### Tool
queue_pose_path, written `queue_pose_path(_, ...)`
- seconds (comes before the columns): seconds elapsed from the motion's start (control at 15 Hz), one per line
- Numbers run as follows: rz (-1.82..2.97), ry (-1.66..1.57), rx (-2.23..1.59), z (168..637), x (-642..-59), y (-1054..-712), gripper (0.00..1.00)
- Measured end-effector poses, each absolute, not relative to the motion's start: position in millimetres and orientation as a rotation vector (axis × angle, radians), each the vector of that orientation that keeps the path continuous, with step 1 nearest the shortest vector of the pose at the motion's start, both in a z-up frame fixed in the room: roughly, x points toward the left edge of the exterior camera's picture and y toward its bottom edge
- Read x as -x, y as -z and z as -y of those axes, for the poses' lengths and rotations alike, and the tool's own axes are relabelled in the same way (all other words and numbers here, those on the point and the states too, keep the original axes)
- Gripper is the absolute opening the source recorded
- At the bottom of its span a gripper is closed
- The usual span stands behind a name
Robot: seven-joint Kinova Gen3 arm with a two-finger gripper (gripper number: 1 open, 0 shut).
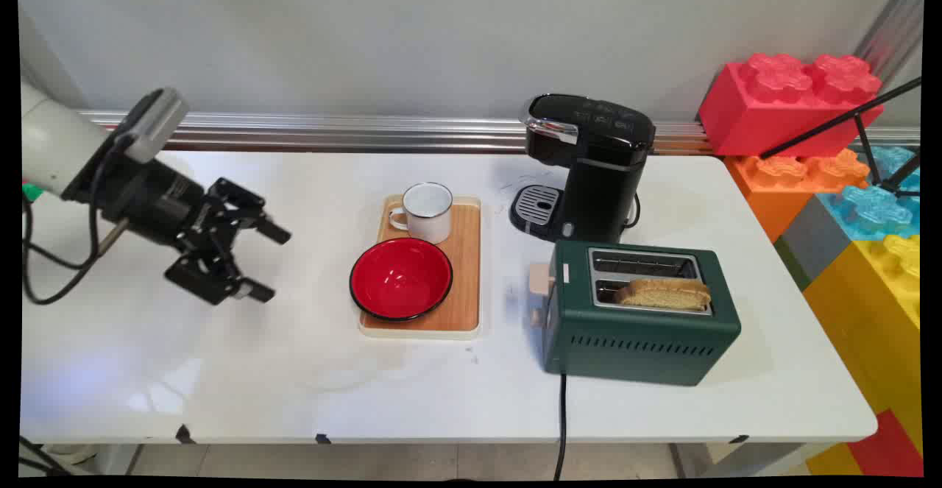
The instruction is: Press the toaster switch
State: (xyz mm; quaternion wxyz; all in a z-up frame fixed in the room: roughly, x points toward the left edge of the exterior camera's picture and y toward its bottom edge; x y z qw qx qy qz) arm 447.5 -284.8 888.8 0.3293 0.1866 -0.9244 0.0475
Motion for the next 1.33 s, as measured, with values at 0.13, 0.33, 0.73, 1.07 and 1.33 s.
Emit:
queue_pose_path(0.13,2.347,-0.133,-0.47,290.2,-437.2,-894.0,1.0)
queue_pose_path(0.33,2.284,-0.144,-0.453,295.4,-428.4,-898.8,1.0)
queue_pose_path(0.73,2.22,-0.148,-0.4,301.1,-417.1,-902.2,1.0)
queue_pose_path(1.07,2.219,-0.135,-0.356,302.8,-413.5,-901.1,0.0)
queue_pose_path(1.33,2.219,-0.129,-0.356,306.0,-413.1,-900.2,0.0)
